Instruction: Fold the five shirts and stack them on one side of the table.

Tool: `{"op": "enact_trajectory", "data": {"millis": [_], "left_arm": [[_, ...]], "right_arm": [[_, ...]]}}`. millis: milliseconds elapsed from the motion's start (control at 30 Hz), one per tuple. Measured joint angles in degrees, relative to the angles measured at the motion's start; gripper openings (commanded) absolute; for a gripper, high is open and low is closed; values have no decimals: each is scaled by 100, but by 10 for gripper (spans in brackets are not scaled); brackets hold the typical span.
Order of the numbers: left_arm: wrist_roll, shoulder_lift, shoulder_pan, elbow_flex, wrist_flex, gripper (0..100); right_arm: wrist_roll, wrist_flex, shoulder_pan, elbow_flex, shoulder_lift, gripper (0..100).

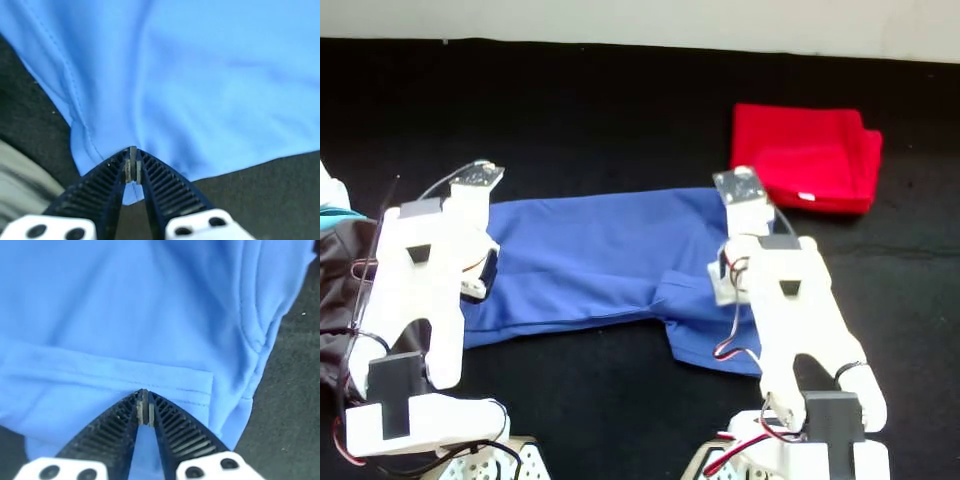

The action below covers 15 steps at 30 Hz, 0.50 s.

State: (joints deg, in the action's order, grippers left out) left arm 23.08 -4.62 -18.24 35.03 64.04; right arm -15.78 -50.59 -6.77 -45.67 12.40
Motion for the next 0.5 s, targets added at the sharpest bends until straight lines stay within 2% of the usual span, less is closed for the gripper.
{"op": "enact_trajectory", "data": {"millis": [133,300,400,500], "left_arm": [[0,0,0,193,-114,17],[0,0,0,545,-141,17],[0,0,0,703,-290,17],[0,-26,0,949,-607,17]], "right_arm": [[-501,-88,97,-334,26,6],[-1266,-1451,141,-325,132,6],[-1327,-2268,158,132,431,6],[-923,-2242,158,633,835,6]]}}
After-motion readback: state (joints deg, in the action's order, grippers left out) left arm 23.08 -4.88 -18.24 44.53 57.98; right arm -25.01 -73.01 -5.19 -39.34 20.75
